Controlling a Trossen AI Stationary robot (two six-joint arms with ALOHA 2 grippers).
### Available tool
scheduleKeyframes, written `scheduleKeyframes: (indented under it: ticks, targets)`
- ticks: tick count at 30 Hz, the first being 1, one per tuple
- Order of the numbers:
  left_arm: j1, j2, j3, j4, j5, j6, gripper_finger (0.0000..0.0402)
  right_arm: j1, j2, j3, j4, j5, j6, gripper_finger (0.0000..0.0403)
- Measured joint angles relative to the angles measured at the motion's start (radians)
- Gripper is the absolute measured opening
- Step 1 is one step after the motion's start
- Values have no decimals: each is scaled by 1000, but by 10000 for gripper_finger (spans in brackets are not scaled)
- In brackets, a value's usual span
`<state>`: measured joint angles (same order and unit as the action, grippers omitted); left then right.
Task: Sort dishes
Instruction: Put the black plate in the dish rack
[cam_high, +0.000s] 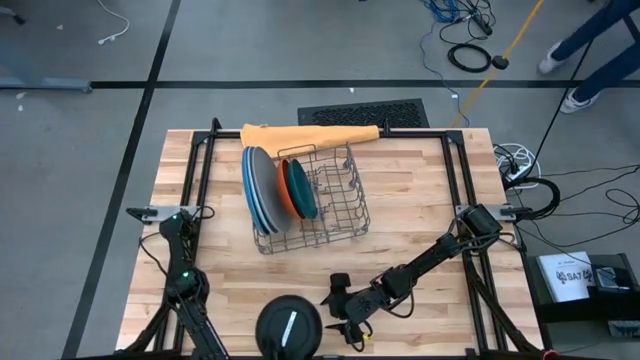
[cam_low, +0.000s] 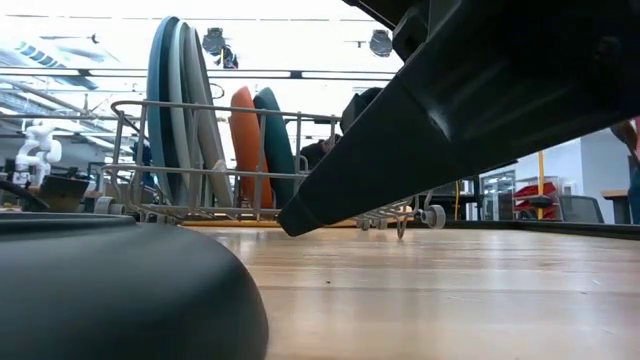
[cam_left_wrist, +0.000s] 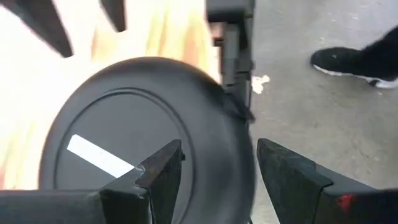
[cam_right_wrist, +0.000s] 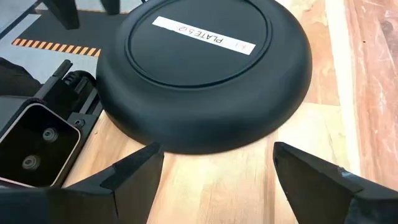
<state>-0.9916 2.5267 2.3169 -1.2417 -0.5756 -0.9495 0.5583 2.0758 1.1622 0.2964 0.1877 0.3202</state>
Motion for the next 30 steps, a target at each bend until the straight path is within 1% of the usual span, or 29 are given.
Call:
scheduleKeyframes:
  ticks: [3, 6, 8, 11, 16, 19, 21, 23, 26, 28, 30]
  targets:
    - [0, -3, 0, -31, -29, -55, 211, 0, 0, 0, 1, 0, -3, 298]
    - [-2, -23, 0, -87, -65, -176, 211, 1, 0, 0, 1, 19, -4, 298]
    - [-13, -48, 0, -113, -122, -282, 211, 1, 0, 0, 7, 23, -4, 298]
    - [-50, -82, 0, -96, -241, -444, 211, 2, 0, 0, 6, 23, -3, 298]
    - [-128, -94, 0, 12, -414, -756, 211, 12, 0, 0, 18, 25, -4, 298]
    - [-163, -92, -39, 143, -488, -920, 211, 18, 0, 0, 44, 26, -17, 298]
    - [-172, -90, -84, 246, -517, -995, 211, 21, 0, 0, 51, 46, -26, 298]
    - [-170, -89, -134, 362, -515, -1008, 211, 21, 0, 0, 60, 67, -36, 298]
    - [-163, -89, -213, 506, -414, -1009, 211, 19, 0, 0, 82, 73, -57, 298]
    - [-159, -88, -268, 582, -363, -1044, 211, 19, 0, 0, 104, 74, -67, 298]
    - [-159, -87, -318, 670, -361, -1091, 211, 19, 0, 1, 114, 74, -75, 298]
